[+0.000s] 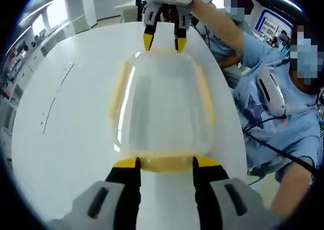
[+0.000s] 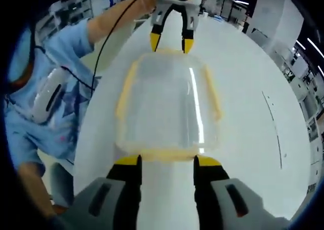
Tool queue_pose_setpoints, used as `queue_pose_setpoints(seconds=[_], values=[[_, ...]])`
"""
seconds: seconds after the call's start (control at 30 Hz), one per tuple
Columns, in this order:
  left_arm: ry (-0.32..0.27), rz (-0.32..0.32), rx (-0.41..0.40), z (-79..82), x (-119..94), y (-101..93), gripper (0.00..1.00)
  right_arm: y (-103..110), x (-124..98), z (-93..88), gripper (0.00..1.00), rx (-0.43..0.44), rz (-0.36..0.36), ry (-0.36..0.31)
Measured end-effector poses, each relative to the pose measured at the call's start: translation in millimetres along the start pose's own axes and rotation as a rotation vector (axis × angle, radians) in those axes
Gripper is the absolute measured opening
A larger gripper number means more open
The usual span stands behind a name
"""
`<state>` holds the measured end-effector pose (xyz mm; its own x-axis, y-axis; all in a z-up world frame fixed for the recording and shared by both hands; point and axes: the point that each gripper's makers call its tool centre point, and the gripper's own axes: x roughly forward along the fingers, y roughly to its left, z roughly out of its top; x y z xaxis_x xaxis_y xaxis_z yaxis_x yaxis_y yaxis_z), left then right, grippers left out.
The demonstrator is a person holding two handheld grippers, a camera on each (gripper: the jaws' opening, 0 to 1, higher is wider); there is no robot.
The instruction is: Snap each plastic latch of the storage box into its locked position after aligning the lid with the box until every specified latch is closed and the lid sits flush.
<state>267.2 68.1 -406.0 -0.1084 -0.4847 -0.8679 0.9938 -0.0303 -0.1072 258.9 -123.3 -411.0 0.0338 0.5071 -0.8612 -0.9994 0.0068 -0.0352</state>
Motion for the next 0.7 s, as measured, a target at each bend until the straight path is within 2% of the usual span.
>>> queue_pose_setpoints(seconds=[0.17, 0.27, 0.37, 0.43, 0.47, 0.5, 0.53, 0.57, 0.6, 0.7], values=[[-0.014, 0.011, -0.016, -3.2, 2.5, 0.5, 0.4, 1.0, 0.7, -0.8, 0.4, 0.009, -0.013, -0.04], [-0.001, 0.011, -0.042, -9.7, 4.7, 2.4, 0.41, -0.2, 1.0, -1.2, 0.4, 0.018, -0.02, -0.062], [-0.027, 0.012, -0.063, -13.9, -1.0, 4.0, 0.39, -2.5, 1.2, -5.2, 0.4, 0.048, -0.028, -0.101], [-0.024, 0.006, -0.077, -19.8, -5.3, 1.9, 0.31, -4.1, 1.3, -11.9, 0.38, 0.05, -0.045, -0.111], [-0.013, 0.024, -0.071, -23.6, -7.3, 3.8, 0.26, -6.1, 0.8, -15.6, 0.35, 0.053, -0.058, -0.114], [-0.007, 0.085, -0.046, -28.5, -12.9, 13.8, 0.25, -8.3, -1.2, -18.2, 0.34, 0.059, -0.074, -0.13], [-0.012, 0.101, -0.055, -29.6, -15.3, 15.8, 0.24, -8.7, -1.7, -18.2, 0.32, 0.06, -0.077, -0.137], [-0.033, 0.111, -0.087, -28.9, -20.3, 17.1, 0.23, -9.8, -4.3, -16.7, 0.3, 0.062, -0.089, -0.173], [-0.039, 0.11, -0.075, -28.1, -24.1, 16.3, 0.21, -10.5, -6.4, -14.9, 0.29, 0.058, -0.093, -0.198], [-0.112, 0.121, -0.048, -13.9, -32.6, 17.2, 0.13, -19.7, -12.6, -15.1, 0.23, 0.038, -0.136, -0.24]])
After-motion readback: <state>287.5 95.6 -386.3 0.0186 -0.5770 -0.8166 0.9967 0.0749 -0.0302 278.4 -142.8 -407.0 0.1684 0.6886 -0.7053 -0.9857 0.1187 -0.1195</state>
